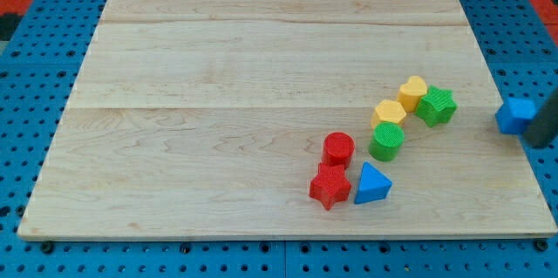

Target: Slide the green star towards the center

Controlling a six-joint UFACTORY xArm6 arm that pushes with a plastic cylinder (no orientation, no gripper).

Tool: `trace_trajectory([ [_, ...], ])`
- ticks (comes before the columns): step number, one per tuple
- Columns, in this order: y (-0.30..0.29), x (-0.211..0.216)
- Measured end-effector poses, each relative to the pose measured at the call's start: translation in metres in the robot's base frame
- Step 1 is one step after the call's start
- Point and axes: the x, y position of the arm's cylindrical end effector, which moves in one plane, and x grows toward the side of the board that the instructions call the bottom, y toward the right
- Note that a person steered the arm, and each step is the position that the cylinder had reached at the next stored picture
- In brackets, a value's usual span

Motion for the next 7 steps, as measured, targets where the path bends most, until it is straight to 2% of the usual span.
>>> trace_trajectory([
  [1,-0.013,-0.033],
  [2,-0.061,-0.045],
  [3,-0.055,-0.063],
  [4,-0.044,-0.068],
  [5,-0.048,-0.041],
  [6,-0.089,-0.016],
  [7,-0.173,-0.036],
])
